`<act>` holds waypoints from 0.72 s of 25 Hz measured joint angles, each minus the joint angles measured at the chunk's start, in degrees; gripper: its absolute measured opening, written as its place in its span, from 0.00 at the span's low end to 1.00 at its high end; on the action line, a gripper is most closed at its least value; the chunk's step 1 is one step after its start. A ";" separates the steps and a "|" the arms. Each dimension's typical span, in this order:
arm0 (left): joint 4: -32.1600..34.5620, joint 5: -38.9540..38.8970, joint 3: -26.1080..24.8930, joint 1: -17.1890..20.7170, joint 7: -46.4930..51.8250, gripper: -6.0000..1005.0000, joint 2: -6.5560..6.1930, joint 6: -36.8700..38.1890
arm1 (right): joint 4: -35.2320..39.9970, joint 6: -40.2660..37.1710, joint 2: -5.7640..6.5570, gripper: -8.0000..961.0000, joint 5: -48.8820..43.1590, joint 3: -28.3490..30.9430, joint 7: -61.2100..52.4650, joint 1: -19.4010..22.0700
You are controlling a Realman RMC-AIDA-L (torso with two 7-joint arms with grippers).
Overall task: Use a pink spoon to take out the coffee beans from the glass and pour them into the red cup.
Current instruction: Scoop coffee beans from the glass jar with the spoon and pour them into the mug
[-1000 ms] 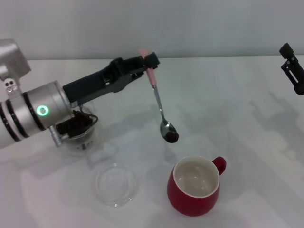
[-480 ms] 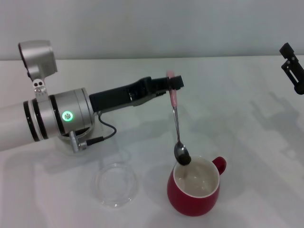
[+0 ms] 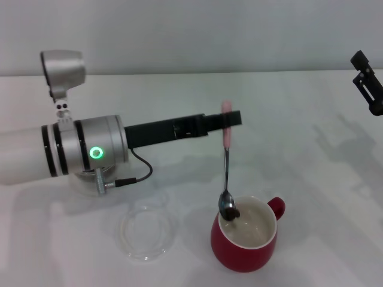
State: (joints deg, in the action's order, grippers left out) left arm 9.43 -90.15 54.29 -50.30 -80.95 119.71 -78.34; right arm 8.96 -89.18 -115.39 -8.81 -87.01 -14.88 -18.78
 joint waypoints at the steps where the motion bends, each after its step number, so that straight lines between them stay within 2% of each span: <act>1: 0.09 -0.03 0.91 -0.31 -0.75 0.14 0.01 0.03 | 0.01 0.15 0.00 0.70 -0.01 0.00 0.00 -0.10; 5: 0.35 -0.22 4.21 -1.57 -5.05 0.14 0.20 0.22 | 0.01 1.02 0.00 0.70 0.16 0.00 -0.04 -0.39; 11: 0.89 -0.19 4.83 -2.32 -12.06 0.14 0.24 0.07 | 0.00 2.42 0.00 0.70 0.17 0.08 0.03 -0.63; 18: 3.98 -1.30 6.48 -2.09 -13.92 0.14 0.26 -0.82 | 0.00 3.36 0.00 0.70 0.22 0.24 0.14 -1.14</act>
State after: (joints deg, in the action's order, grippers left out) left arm 13.40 -91.45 60.78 -52.38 -94.87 119.97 -79.17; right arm 8.96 -85.82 -115.39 -8.59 -86.77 -14.74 -19.92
